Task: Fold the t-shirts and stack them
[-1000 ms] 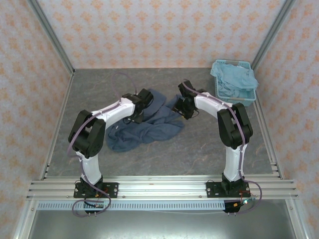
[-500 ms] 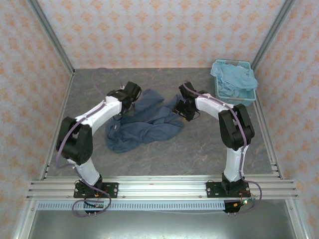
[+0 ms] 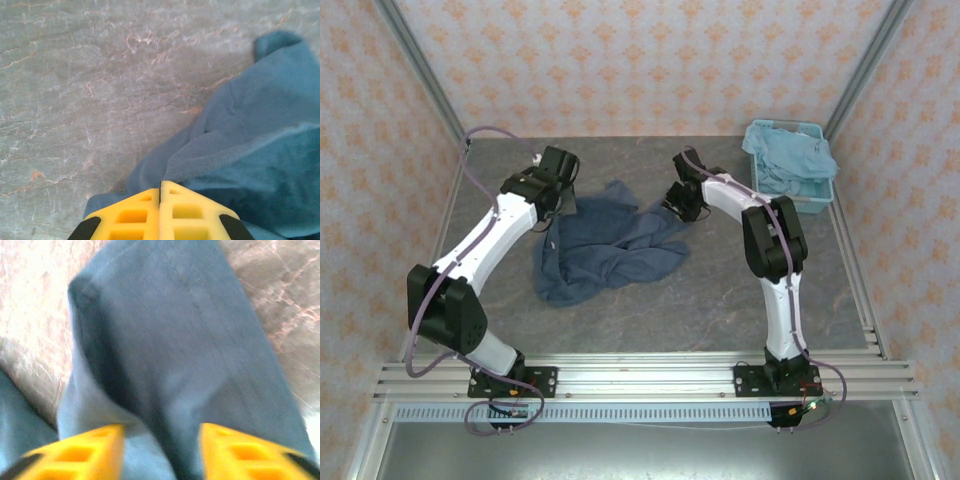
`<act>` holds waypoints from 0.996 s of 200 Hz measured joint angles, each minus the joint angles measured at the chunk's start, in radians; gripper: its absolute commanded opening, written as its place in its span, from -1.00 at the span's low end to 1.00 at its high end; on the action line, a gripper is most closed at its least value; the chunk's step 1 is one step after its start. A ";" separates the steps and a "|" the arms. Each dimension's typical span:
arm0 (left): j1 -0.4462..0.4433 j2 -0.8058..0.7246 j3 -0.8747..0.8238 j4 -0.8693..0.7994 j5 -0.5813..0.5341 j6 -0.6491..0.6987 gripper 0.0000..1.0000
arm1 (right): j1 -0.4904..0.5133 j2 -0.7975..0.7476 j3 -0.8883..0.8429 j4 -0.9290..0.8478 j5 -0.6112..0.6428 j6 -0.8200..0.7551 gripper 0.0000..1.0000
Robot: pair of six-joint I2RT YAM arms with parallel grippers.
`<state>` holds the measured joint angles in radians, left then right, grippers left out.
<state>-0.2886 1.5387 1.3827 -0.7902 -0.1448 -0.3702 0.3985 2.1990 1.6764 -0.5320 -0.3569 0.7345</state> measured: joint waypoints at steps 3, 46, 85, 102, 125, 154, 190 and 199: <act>0.002 -0.005 0.002 -0.001 0.002 -0.001 -1.00 | 0.000 0.006 0.003 0.000 0.000 -0.002 -0.94; 0.030 -0.117 0.011 -0.002 0.006 -0.052 -1.00 | -0.003 -0.047 -0.037 -0.027 0.061 -0.018 -1.00; 0.035 -0.233 0.011 0.005 0.015 -0.105 -1.00 | -0.003 -0.320 -0.092 -0.074 0.155 -0.069 -1.00; 0.035 -0.284 0.005 0.018 0.030 -0.137 -1.00 | -0.003 -0.471 -0.098 -0.074 0.189 -0.091 -1.00; 0.035 -0.363 -0.003 0.026 0.042 -0.180 -1.00 | -0.003 -0.670 -0.120 -0.071 0.240 -0.121 -1.00; 0.035 -0.489 -0.004 0.048 0.055 -0.224 -1.00 | -0.003 -0.901 -0.211 -0.065 0.303 -0.158 -1.00; 0.035 -0.657 -0.003 0.071 0.031 -0.263 -1.00 | -0.003 -1.118 -0.255 -0.065 0.386 -0.214 -1.00; 0.035 -0.677 0.007 0.070 0.024 -0.270 -1.00 | -0.003 -1.149 -0.245 -0.067 0.405 -0.229 -1.00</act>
<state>-0.2535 0.8616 1.3895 -0.7200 -0.1204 -0.6399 0.3954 1.0496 1.4315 -0.5987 0.0479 0.5060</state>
